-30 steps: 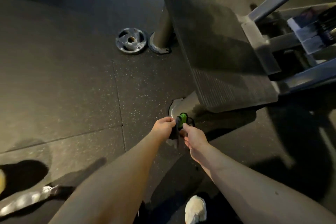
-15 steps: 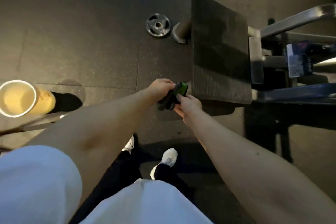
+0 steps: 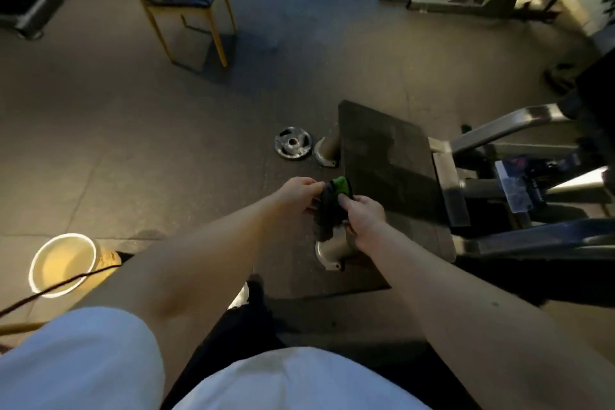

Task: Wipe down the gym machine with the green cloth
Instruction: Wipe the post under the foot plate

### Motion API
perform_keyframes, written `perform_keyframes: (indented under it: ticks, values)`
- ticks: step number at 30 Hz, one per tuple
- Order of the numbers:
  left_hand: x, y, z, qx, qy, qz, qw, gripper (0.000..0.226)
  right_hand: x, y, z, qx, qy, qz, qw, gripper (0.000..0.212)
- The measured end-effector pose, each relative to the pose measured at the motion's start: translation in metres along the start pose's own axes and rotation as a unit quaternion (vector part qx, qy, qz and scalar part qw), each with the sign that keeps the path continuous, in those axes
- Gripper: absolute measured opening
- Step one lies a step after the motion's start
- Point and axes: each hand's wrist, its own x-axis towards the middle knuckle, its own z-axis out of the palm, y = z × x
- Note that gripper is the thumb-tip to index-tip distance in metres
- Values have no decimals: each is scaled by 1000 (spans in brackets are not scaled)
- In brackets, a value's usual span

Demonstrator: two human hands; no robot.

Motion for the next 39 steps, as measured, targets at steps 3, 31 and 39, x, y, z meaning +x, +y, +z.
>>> perform_keyframes:
  ticks: [3, 31, 39]
  values:
    - [13, 6, -24, 34, -46, -1, 998, 39, 14, -13, 14, -3, 14, -12, 1000, 16]
    - [261, 206, -367, 222, -9, 171, 960, 16, 246, -318, 278, 187, -39, 7, 982, 29]
    - [392, 321, -379, 278, -29, 139, 950, 32, 381, -419, 263, 194, -82, 14, 978, 27]
